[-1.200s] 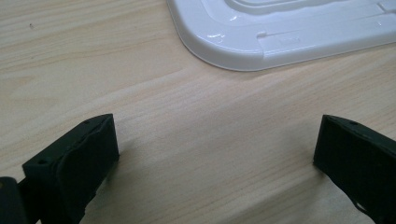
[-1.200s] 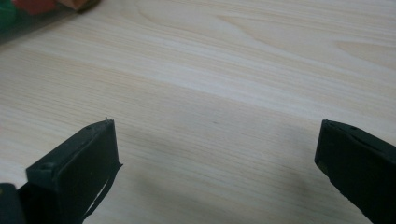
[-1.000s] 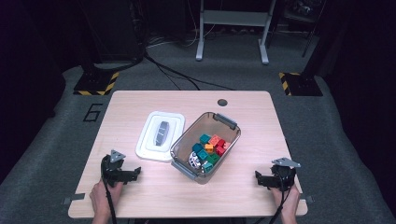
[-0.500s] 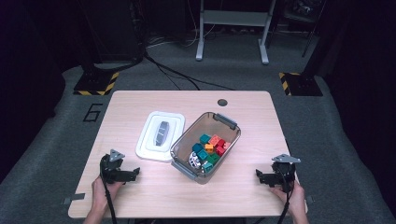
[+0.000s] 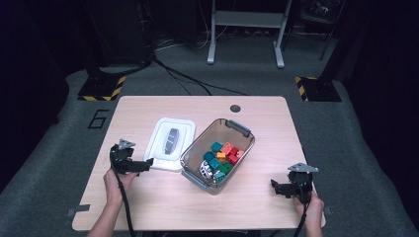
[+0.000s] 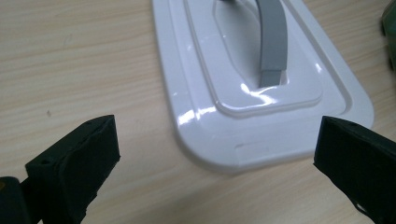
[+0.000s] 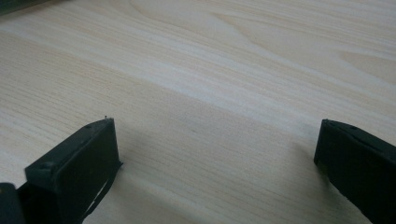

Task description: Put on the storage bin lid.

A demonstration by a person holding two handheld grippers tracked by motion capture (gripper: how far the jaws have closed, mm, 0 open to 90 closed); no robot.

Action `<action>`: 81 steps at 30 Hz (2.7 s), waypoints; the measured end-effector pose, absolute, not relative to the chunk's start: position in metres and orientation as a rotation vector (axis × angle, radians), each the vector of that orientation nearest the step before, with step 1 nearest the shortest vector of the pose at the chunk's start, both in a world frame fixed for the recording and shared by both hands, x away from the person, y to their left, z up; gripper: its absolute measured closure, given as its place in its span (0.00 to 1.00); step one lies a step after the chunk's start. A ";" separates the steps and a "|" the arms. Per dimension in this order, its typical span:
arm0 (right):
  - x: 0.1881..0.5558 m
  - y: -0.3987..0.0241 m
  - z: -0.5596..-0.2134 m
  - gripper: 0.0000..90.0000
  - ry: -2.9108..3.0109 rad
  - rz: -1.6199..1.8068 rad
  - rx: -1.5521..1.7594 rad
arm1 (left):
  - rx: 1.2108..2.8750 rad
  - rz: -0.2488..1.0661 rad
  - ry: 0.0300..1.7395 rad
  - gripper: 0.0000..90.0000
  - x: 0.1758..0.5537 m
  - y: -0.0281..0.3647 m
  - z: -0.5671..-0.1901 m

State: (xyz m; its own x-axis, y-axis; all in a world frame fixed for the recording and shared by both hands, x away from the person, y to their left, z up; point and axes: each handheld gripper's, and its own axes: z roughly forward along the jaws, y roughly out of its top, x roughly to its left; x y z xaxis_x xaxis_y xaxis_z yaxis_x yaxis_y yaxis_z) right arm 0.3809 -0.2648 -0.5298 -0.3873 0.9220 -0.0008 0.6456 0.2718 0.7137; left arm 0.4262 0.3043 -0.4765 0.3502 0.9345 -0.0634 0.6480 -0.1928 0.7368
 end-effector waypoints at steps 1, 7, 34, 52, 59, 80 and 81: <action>0.381 -0.265 -0.530 0.00 2.132 0.893 1.411 | 1.940 0.538 1.374 0.01 0.429 0.301 -0.475; 0.381 -0.265 -0.530 0.00 2.133 0.894 1.413 | 2.015 0.512 1.350 0.04 0.457 0.277 -0.467; 0.381 -0.266 -0.530 0.00 2.141 0.896 1.407 | 2.089 0.429 1.456 0.75 0.503 0.227 -0.495; 0.381 -0.266 -0.530 0.00 2.141 0.896 1.407 | 2.066 0.465 1.420 0.76 0.484 0.261 -0.460; 0.381 -0.266 -0.530 0.00 2.141 0.896 1.407 | 2.021 0.466 1.419 0.76 0.475 0.290 -0.441; 0.381 -0.266 -0.530 0.00 2.141 0.896 1.407 | 1.933 0.374 1.309 0.76 0.453 0.314 -0.374; 0.381 -0.266 -0.530 0.00 2.141 0.896 1.407 | 1.928 0.377 1.302 0.76 0.452 0.312 -0.371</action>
